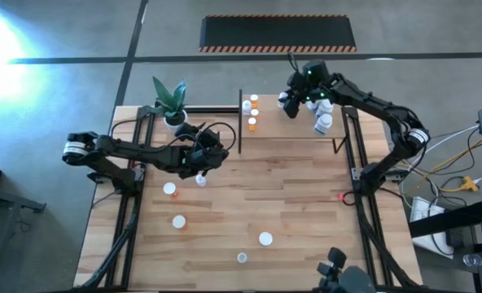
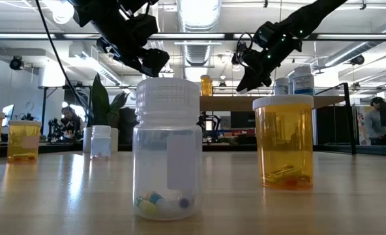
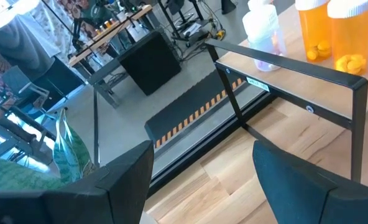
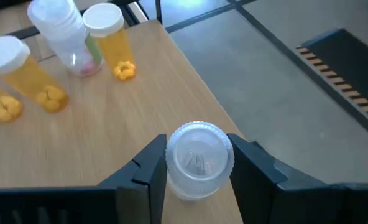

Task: Pick and place medicine bottles onto shelf by color
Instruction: Adjust the transparent pill bottles on the shelf

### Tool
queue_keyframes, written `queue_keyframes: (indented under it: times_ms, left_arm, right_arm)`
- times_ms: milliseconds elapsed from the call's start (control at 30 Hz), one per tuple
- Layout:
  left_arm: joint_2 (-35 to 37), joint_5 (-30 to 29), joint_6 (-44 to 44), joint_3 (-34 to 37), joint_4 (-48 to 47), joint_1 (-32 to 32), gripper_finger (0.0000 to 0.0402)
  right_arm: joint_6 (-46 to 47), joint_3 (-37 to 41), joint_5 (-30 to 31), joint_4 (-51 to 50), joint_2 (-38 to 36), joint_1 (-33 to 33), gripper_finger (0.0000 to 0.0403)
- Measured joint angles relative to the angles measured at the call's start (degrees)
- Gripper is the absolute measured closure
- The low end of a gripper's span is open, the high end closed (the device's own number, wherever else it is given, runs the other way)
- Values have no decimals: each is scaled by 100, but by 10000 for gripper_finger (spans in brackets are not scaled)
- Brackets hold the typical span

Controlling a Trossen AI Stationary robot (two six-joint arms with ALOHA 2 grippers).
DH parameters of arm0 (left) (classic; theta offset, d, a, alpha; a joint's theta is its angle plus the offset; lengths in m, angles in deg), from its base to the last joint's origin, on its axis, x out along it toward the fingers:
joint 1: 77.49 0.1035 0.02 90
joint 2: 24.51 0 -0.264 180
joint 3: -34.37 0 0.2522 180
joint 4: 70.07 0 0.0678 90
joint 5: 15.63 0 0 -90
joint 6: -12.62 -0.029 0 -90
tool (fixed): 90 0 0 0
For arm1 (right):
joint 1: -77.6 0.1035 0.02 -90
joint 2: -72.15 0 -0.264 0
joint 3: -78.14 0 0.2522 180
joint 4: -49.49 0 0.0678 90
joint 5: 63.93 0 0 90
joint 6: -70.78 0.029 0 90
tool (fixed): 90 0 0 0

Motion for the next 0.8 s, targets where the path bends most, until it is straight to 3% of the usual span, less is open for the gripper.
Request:
queue_keyframes:
  times_ms: [267,400,600,800]
  left_arm:
    - [0,1,-28,0,-1,6,144]
    - [0,2,-52,0,-2,6,144]
    - [0,0,-52,0,-2,27,144]
    - [0,-8,-52,2,-8,81,144]
  right_arm:
    - [-291,16,97,-175,-188,7,163]
    - [-404,-253,158,-294,-328,10,132]
    - [-279,-893,-602,-115,-104,369,140]
    - [-578,-1666,-611,-190,834,861,161]
